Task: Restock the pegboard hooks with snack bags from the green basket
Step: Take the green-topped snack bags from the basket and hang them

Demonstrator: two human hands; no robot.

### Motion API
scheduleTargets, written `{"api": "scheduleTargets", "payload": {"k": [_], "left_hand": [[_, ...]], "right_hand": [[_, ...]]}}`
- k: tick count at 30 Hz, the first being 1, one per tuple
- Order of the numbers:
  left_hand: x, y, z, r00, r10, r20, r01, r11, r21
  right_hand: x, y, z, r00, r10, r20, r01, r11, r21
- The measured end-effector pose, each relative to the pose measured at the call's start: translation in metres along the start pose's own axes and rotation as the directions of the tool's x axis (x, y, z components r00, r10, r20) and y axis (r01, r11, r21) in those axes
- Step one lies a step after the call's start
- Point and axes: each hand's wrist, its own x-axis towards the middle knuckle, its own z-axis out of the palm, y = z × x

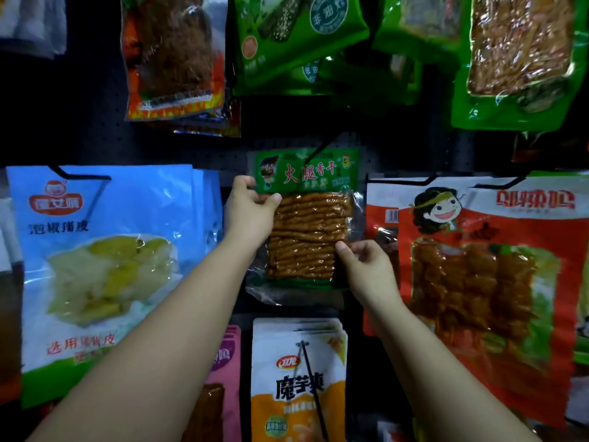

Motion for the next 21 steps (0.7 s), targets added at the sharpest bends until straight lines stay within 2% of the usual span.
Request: {"api": "scheduleTargets", "payload": {"k": [3,5,7,12,14,17,21], "left_hand": [[0.006,-0.008,0.004,0.997,0.057,-0.047,-0.052,0.994,0.097],[0.006,-0.010,0.006,0.989,0.112,-0.092,-0.097,0.983,0.157],[0.001,-0.014,0.006,0.983,0.132,-0.127,-0.113,0.982,0.149],[-0.034,-0.038,-0.003,0.978,0.146,-0.150,-0.128,0.984,0.127],[-0.051,-0.048,-0.006,0.983,0.135,-0.125,-0.127,0.989,0.070],[-0.070,-0.057,-0.005,0.994,0.106,-0.002,-0.106,0.993,-0.059],[-0.074,-0.062,-0.005,0.997,0.069,0.036,-0.068,0.997,-0.023]], "right_hand": [[0.007,0.003,0.007,0.999,-0.004,-0.032,0.002,0.997,-0.082],[0.007,0.004,0.009,1.000,0.018,-0.002,-0.019,0.995,-0.097],[0.003,0.005,0.010,0.999,0.039,0.033,-0.037,0.997,-0.073],[-0.022,0.015,0.010,0.998,-0.043,0.048,0.043,0.999,0.010],[-0.034,0.021,0.010,0.996,-0.077,0.033,0.077,0.997,-0.022],[-0.045,0.025,0.012,0.994,-0.105,0.025,0.107,0.991,-0.080],[-0.046,0.029,0.014,0.994,-0.103,0.037,0.106,0.992,-0.071]]}}
